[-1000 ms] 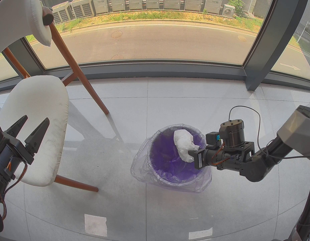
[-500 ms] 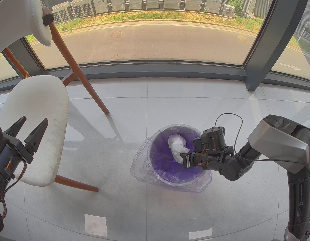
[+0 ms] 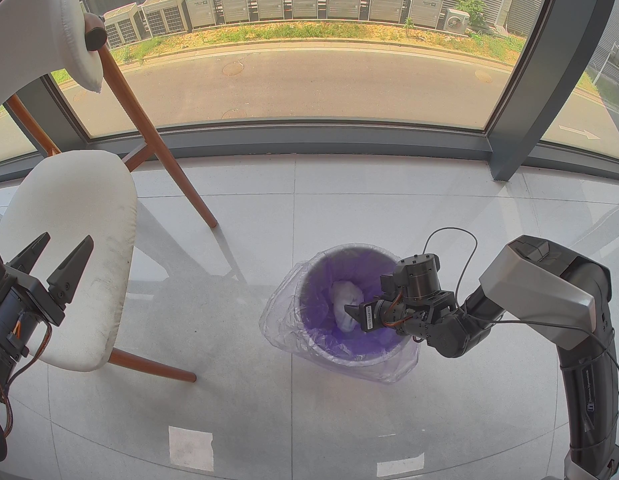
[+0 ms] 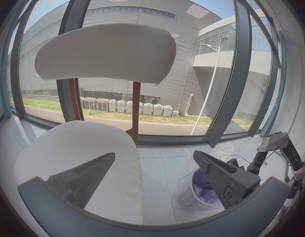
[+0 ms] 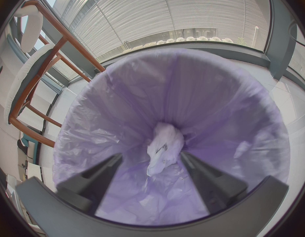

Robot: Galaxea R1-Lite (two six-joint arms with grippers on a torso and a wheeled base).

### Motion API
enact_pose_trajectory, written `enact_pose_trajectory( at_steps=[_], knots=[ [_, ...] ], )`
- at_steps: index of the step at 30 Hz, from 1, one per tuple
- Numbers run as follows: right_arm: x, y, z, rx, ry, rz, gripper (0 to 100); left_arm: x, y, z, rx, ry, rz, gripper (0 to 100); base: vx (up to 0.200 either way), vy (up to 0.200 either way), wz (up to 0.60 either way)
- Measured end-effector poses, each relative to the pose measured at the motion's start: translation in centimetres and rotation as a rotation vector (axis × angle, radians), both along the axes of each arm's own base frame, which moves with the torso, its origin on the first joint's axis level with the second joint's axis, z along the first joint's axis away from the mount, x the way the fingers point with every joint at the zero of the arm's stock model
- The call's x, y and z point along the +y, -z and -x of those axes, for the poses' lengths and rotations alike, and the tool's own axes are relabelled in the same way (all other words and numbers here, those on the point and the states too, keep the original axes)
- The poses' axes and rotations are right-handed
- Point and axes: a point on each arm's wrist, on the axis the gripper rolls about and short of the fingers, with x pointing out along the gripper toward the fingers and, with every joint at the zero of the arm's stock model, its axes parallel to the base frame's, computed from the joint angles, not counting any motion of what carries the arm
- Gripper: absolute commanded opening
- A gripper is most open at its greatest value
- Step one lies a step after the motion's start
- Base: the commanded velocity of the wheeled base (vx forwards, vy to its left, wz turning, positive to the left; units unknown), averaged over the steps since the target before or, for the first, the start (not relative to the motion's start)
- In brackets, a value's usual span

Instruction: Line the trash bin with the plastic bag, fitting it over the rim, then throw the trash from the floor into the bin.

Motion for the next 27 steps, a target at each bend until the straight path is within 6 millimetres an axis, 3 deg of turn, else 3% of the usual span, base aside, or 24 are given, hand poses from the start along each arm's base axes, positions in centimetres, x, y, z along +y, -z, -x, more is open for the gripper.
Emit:
enact_pose_trajectory(
  at_steps=[7,14,21,27],
  knots=[
    [-0.2,-2.0,1.3,-0.014,-0.006,-0.002,100,0.0,0.0,0.0,0.0,0.0,0.0,100,0.0,0.0,0.0],
    [-1.9,-8.3,4.5,-0.09,-0.005,-0.044,100,0.0,0.2,0.4,0.0,-0.002,0.0,100,0.0,0.0,0.0],
    [-7.3,-14.9,9.6,-0.186,0.069,-0.089,100,0.4,0.9,1.7,0.007,-0.033,0.002,100,0.0,0.0,0.0],
    [-13.3,-18.5,15.2,-0.282,0.193,-0.116,100,0.7,1.7,3.7,0.036,-0.063,0.01,100,0.0,0.0,0.0]
  ],
)
